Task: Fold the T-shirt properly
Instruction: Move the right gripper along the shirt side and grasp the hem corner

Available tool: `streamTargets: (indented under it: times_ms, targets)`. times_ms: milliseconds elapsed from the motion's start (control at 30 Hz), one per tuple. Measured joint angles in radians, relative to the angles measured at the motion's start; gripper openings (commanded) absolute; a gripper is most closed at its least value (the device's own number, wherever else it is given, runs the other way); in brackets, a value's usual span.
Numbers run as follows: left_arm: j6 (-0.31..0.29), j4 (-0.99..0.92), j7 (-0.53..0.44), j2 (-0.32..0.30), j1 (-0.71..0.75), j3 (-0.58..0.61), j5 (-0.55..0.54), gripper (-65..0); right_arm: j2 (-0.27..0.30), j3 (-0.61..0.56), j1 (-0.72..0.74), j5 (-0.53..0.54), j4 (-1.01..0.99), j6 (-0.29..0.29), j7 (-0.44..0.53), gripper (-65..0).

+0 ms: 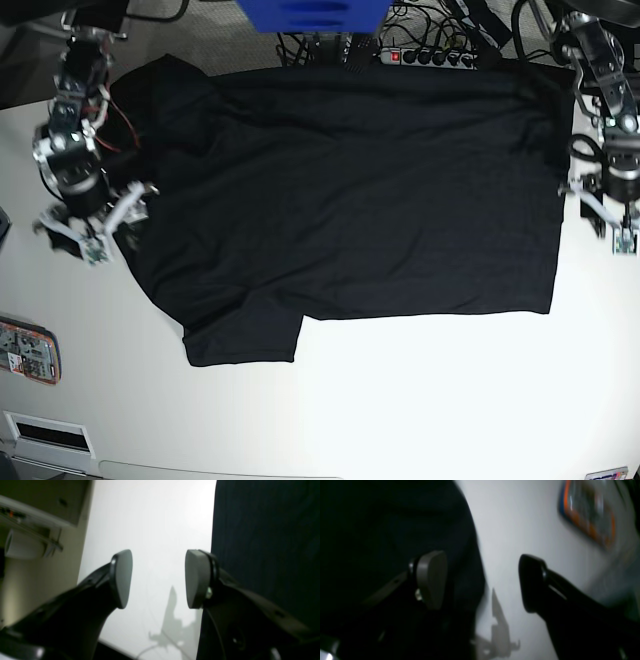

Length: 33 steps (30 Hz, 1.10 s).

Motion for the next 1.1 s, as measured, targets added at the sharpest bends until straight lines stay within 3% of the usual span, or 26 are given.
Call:
streamTargets:
  times_ms: [67, 200, 333, 500, 633, 800, 933, 1100]
  targets:
    - [0.0, -0.006, 0.003, 0.0, -0.025, 0.002, 0.0, -33.2, -0.007, -0.068, 0.069, 0.014, -0.006, 0.015, -0.096, -22.0]
    - [0.0, -0.006, 0.011, 0.0, -0.047, 0.0, 0.004, -33.2, -0.004, -0.174, 0.278, 0.012, -0.042, 0.014, -0.184, -22.0]
    - [0.0, -0.005, 0.005, 0.0, -0.054, 0.003, 0.0, -33.2, 0.001, -0.235, 0.496, 0.016, -0.152, 0.004, -0.171, -22.0]
    - [0.0, -0.005, 0.001, 0.0, -0.04, 0.002, 0.004, -33.2, -0.006, -0.24, 0.556, 0.001, -0.441, -0.003, -0.2, -22.0]
    - [0.0, -0.005, 0.018, 0.003, -0.008, 0.002, 0.0, -33.2, -0.042, -0.24, 0.587, -0.048, -0.624, -0.136, -0.132, -22.0]
    - [0.001, -0.006, 0.006, 0.0, -0.017, 0.018, 0.005, -33.2, -0.116, -0.237, 0.594, -0.114, -0.758, -0.165, -0.079, -22.0]
    - [0.0, -0.006, 0.008, 0.002, -0.013, 0.05, -0.001, -33.2, -0.216, -0.196, 0.602, -0.146, -0.79, -0.283, -0.091, -22.0]
    - [0.003, -0.006, 0.009, 0.001, -0.012, 0.067, 0.011, -33.2, -0.259, -0.169, 0.648, -0.147, -0.782, -0.311, -0.064, -22.0]
